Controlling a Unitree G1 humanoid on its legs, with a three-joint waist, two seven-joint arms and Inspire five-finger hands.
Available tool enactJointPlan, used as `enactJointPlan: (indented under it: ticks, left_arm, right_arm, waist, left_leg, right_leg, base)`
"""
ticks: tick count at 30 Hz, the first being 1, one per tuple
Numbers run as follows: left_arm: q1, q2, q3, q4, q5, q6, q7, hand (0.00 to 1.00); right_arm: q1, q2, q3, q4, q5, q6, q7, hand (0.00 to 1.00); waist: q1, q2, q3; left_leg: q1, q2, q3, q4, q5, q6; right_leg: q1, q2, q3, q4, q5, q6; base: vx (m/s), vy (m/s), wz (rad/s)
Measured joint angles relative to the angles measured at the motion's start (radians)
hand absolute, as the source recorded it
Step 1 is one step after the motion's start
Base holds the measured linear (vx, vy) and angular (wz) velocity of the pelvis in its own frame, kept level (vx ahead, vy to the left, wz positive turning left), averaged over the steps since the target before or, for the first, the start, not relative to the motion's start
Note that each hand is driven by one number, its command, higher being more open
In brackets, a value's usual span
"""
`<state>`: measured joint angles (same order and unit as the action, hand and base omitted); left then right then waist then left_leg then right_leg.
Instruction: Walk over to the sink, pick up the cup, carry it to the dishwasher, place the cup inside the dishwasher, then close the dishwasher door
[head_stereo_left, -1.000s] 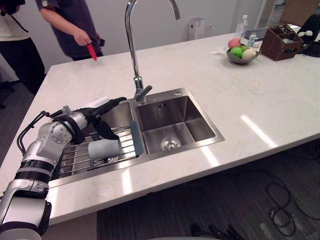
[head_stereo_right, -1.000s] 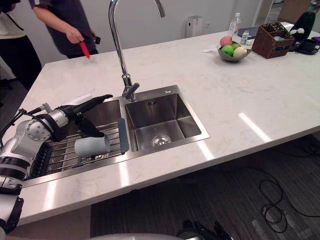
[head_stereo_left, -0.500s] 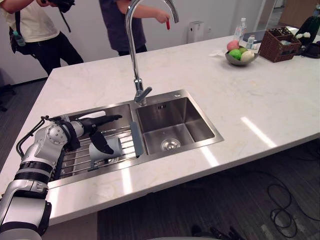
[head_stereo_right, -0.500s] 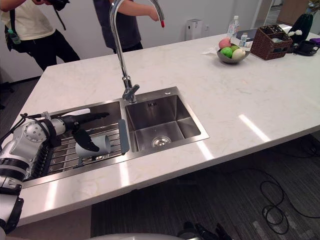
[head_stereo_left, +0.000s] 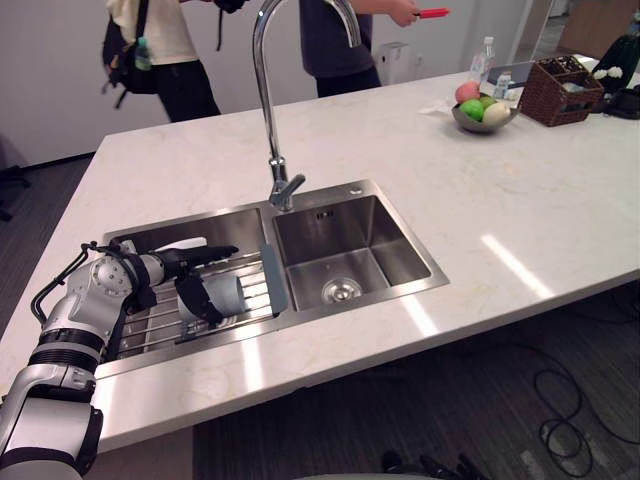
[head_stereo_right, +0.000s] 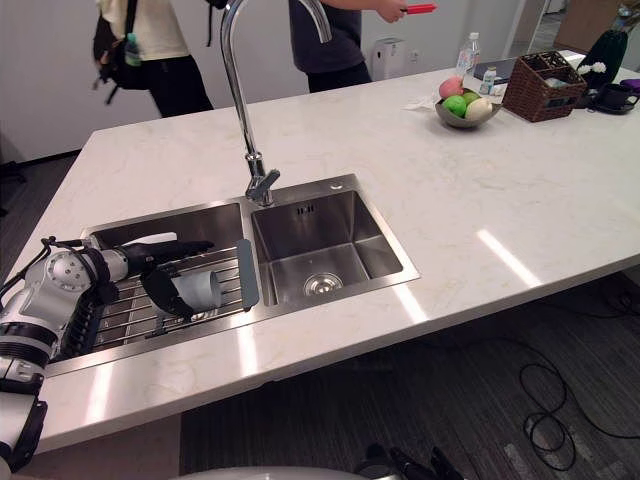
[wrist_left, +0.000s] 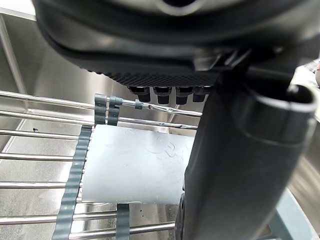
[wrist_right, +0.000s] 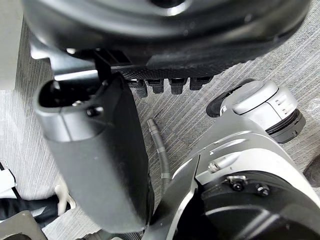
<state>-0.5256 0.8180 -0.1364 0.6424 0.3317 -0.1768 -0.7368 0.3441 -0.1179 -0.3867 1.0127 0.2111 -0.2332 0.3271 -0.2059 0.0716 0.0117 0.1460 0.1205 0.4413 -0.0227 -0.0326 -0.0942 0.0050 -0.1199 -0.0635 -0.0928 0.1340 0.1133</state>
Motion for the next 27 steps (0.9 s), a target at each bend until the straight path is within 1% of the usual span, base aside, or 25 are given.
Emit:
enactJointPlan:
  ticks: [4,7,15,21,27]
  left_arm:
    - [0.005,-0.002,0.000,0.003,-0.005,0.000,-0.009,1.00]
    - [0.007,-0.004,0.000,0.018,-0.037,-0.001,-0.009,1.00]
    - [0.009,-0.004,0.000,0.030,-0.037,-0.002,-0.009,1.00]
    - [0.011,-0.004,0.003,0.031,-0.036,-0.002,-0.011,1.00]
    - [0.012,-0.004,0.015,0.042,-0.013,0.000,-0.015,1.00]
  right_arm:
    - [0.000,0.000,0.000,0.000,-0.001,0.006,0.000,1.00]
    - [-0.002,0.000,-0.001,0.000,-0.001,0.013,0.000,1.00]
    - [-0.013,-0.004,-0.002,0.018,-0.002,0.016,0.000,1.00]
    - [-0.020,-0.010,-0.001,0.021,-0.009,0.028,0.001,1.00]
    - [-0.022,-0.010,0.000,0.021,-0.014,0.048,0.001,1.00]
  waist:
    - [0.000,-0.002,-0.002]
    - [-0.001,-0.003,-0.003]
    - [-0.002,-0.004,-0.004]
    - [-0.002,-0.005,-0.004]
    - [-0.002,-0.016,-0.011]
  left_leg:
    - [0.000,0.000,0.000,0.000,0.000,0.000]
    - [0.000,0.001,0.000,0.000,0.000,0.000]
    - [0.000,0.001,-0.001,0.000,0.000,0.000]
    - [0.000,0.006,-0.002,0.000,0.000,0.000]
    - [0.000,0.010,-0.003,-0.001,0.000,0.000]
  right_leg:
    - [0.000,0.000,0.000,0.000,0.000,0.000]
    - [0.000,0.000,0.000,0.000,0.000,0.000]
    - [0.000,0.000,0.000,0.000,0.000,0.000]
    - [0.000,0.000,-0.001,0.000,-0.002,0.000]
    - [0.000,0.004,-0.005,0.000,-0.006,-0.002]
  base:
    - [-0.05,-0.038,0.00]
    - [-0.04,-0.036,0.00]
    - [-0.04,-0.031,0.00]
    - [0.00,0.000,0.00]
    - [0.00,0.000,0.00]
